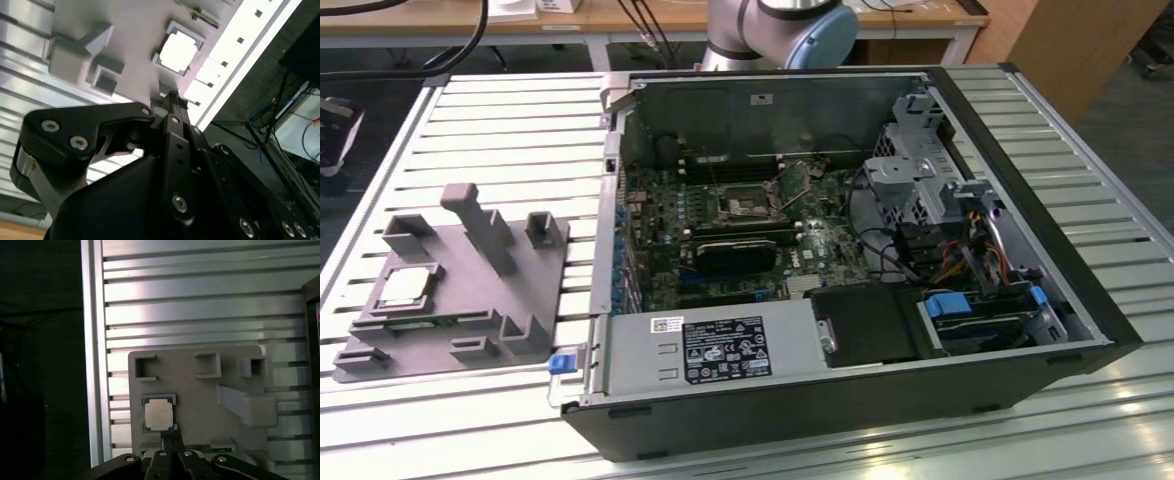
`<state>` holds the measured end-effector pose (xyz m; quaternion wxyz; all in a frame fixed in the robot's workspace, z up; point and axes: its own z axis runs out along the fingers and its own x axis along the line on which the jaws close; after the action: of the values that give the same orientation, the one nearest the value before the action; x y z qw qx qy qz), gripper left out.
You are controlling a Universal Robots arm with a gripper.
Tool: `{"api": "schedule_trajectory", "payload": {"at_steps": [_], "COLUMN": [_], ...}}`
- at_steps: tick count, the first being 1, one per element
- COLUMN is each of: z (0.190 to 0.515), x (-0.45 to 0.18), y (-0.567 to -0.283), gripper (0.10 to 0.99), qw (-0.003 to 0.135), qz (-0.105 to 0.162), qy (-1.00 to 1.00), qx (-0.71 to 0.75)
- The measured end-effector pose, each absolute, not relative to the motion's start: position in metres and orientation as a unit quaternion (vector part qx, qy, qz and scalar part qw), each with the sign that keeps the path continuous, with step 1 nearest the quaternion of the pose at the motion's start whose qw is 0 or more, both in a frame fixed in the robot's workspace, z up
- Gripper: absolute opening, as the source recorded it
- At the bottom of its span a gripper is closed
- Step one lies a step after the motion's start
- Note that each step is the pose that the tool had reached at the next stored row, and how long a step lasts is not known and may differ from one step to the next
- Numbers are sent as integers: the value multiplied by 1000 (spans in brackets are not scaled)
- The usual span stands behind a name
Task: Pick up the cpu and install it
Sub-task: 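Reach for the cpu, then pick up the cpu and move it towards the insertion slot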
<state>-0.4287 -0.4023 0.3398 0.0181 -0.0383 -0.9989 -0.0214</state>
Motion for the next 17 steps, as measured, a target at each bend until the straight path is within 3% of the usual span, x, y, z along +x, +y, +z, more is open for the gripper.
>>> {"api": "schedule_trajectory", "payload": {"at_steps": [17], "z": [331], "x": [-437], "y": [-401], "gripper": [106], "qw": [19], "qz": [-19], "qy": [-999], "qx": [-38]}}
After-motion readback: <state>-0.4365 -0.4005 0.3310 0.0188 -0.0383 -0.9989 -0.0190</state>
